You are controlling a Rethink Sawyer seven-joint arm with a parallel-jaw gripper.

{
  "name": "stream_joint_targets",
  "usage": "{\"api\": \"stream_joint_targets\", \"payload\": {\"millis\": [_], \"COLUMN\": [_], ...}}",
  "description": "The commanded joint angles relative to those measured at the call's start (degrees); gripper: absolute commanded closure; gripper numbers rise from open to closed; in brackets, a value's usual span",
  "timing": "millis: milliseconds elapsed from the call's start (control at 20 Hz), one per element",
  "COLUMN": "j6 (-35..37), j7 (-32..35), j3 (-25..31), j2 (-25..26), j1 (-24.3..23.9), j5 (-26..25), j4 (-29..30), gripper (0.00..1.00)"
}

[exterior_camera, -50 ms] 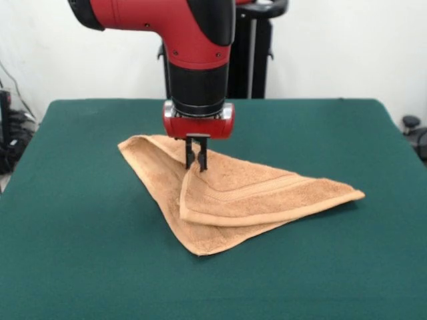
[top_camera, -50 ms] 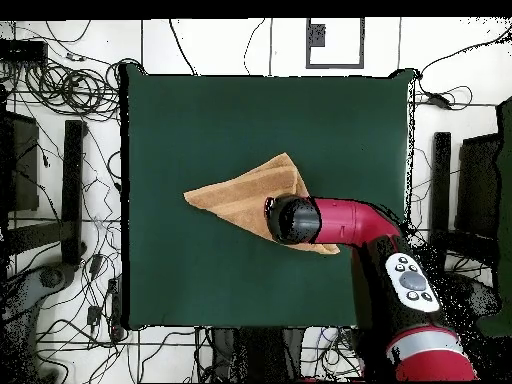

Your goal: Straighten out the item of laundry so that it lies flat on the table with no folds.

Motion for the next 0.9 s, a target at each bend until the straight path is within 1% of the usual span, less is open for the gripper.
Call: {"api": "stream_joint_targets", "payload": {"millis": [50,400,650,900], "j6": [-0.2,-2.3,-2.2,-2.1], "j7": [8.8,13.4,14.7,14.7], "j3": [2.2,1.9,1.0,1.4], "j2": [-2.0,-9.3,-12.6,-14.7], "j1": [2.7,2.9,4.5,5.0], "j5": [2.7,7.2,10.1,13.8], "j4": [11.6,21.9,25.5,28.8], "gripper": [1.00,1.00,1.00,1.00]}}
